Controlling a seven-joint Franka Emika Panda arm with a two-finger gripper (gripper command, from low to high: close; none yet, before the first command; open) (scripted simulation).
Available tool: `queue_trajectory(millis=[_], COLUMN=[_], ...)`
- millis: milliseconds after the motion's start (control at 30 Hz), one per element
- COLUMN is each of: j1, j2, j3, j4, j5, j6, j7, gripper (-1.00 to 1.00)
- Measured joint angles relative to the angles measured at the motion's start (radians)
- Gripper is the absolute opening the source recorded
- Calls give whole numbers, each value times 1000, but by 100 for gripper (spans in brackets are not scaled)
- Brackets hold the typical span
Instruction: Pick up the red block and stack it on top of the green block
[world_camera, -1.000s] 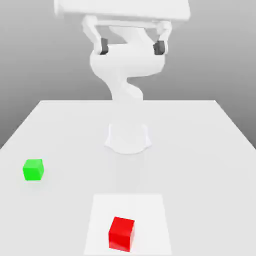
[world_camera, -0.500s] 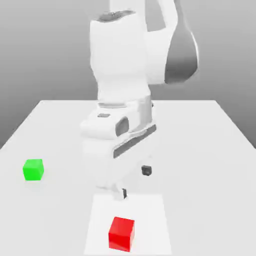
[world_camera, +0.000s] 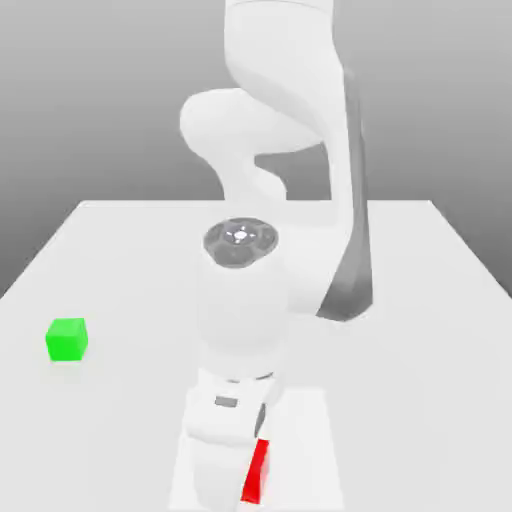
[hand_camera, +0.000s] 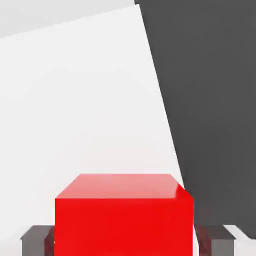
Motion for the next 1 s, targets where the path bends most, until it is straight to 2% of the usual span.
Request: queue_trajectory(millis=[100, 267, 333, 500, 700, 933, 1000], j1=[-1, 46, 21, -148, -360, -550, -557], j2=[8, -145, -201, -325, -450, -556, -548], j3=[3, -70, -124, -257, -350, -497, -521], j4=[1, -27, -49, -115, -203, -317, -330], j5=[7, -110, -162, -298, -434, -550, -539], j6=[6, -113, -142, -179, -202, -187, -167], j7=[-5, 80, 78, 40, -30, -139, -166], gripper=[-100, -100, -100, -100, -100, -100, -100])
